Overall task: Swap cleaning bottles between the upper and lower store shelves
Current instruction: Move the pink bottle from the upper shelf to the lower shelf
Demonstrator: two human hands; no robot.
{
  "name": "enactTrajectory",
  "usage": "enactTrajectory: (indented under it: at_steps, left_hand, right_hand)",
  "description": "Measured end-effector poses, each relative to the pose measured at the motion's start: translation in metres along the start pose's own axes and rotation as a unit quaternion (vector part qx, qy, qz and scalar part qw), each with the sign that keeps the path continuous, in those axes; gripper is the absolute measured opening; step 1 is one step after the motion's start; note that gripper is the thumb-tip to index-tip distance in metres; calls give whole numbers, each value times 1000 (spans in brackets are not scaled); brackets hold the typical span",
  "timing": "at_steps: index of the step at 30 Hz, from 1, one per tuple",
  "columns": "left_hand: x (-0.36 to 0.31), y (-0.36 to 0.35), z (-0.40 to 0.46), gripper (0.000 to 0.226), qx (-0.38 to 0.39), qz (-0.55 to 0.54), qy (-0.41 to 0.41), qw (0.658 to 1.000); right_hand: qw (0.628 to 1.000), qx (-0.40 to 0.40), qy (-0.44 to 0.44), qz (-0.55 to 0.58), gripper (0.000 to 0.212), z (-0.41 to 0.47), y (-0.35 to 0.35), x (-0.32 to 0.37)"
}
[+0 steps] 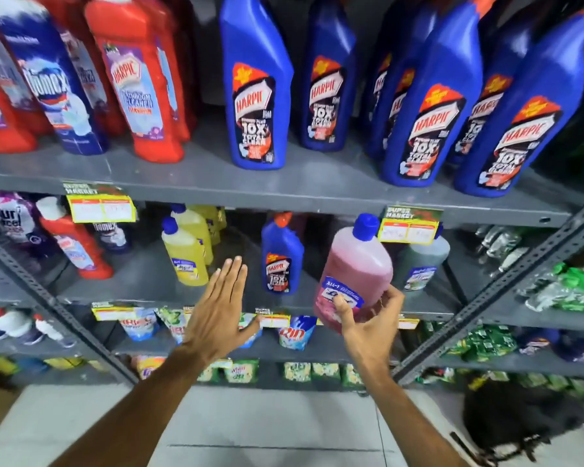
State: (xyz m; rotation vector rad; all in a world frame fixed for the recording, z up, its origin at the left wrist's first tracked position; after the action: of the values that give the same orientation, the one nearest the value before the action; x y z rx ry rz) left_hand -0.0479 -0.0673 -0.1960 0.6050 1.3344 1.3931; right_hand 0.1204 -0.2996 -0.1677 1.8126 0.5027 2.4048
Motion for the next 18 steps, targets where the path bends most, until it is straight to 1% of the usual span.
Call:
enactTrajectory:
  at_steps: [5,9,13,18]
  left_hand:
    - [21,-46,9,109,42,-17,39,998]
    - [40,-85,24,114,56,-28,62,996]
    - [56,-111,45,118,67,-36,90,993]
    - [80,-140,57,121,129,2,115,985]
  right_hand:
    - [999,-17,-33,-27,72,0,-39,-53]
    - [998,-44,-39,-12,73,9,-79,-81]
    - [996,-75,-41,13,77,16,-111,-94]
    - [997,-71,-36,25,75,31,-138,-109]
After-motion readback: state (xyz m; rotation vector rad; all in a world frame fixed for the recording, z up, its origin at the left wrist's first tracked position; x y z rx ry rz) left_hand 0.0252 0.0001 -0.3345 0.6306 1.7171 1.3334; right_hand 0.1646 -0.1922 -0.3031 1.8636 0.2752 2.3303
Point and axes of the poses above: each hand's wrist, its own z-axis towards the middle knuckle, its own y-axis out of the back of the hand, x = y × z, the point moved 1 cm from there along z, towards the middle knuckle, and after that the axes turned 13 degrees about -z, right-handed, at the moved point
